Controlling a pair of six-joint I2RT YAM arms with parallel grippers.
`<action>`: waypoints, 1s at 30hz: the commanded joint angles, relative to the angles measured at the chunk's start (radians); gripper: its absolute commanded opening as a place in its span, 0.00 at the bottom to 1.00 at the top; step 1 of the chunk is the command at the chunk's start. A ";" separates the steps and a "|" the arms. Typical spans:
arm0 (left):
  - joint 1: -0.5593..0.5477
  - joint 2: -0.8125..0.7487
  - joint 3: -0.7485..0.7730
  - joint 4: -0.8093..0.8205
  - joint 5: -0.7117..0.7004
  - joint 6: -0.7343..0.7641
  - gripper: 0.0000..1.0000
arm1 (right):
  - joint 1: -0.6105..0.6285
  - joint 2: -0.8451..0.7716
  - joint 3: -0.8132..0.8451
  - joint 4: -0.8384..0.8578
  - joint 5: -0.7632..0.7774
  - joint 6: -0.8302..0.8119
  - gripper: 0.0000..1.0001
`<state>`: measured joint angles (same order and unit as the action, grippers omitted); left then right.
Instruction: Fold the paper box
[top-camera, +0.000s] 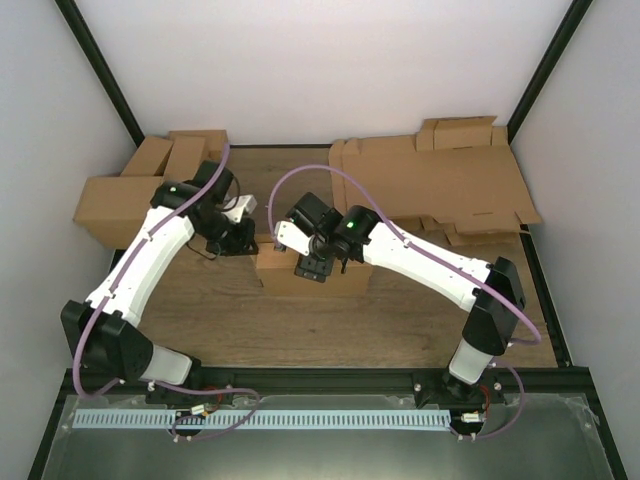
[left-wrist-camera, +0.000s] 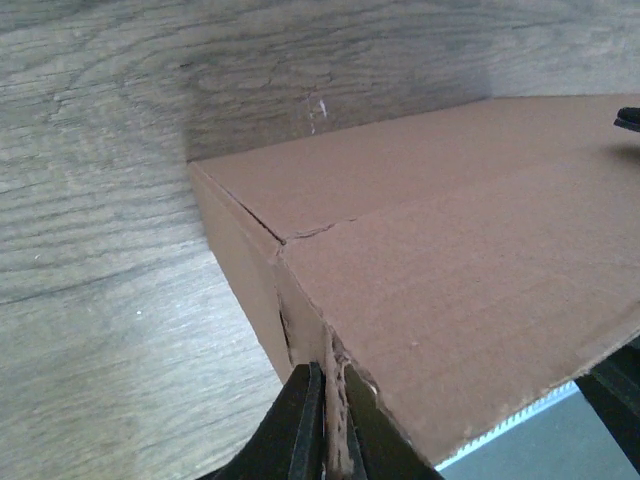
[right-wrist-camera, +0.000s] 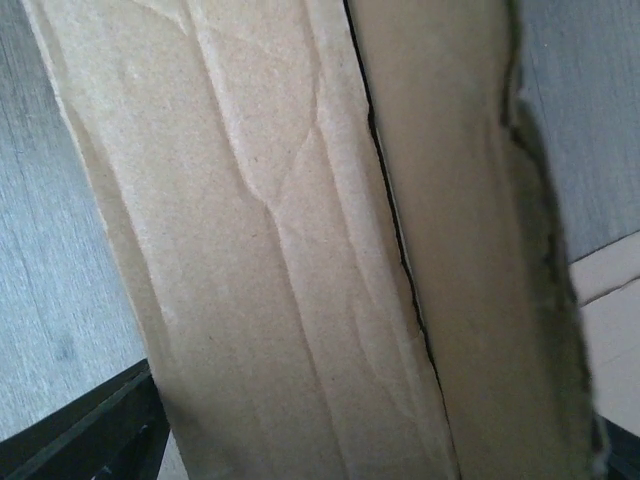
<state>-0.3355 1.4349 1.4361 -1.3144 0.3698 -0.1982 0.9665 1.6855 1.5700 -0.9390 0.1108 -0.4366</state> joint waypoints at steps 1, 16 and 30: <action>-0.009 -0.050 -0.094 0.021 0.079 -0.040 0.04 | 0.006 -0.030 0.004 0.084 0.036 0.011 0.84; -0.008 -0.099 -0.200 0.054 -0.012 -0.065 0.04 | 0.006 -0.057 -0.020 0.136 0.135 0.018 0.86; -0.009 -0.117 -0.191 0.110 -0.028 -0.147 0.04 | -0.016 -0.099 0.065 0.145 0.075 0.093 0.94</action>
<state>-0.3408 1.3220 1.2583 -1.1870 0.3828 -0.2893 0.9642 1.6451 1.5257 -0.8215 0.2123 -0.4191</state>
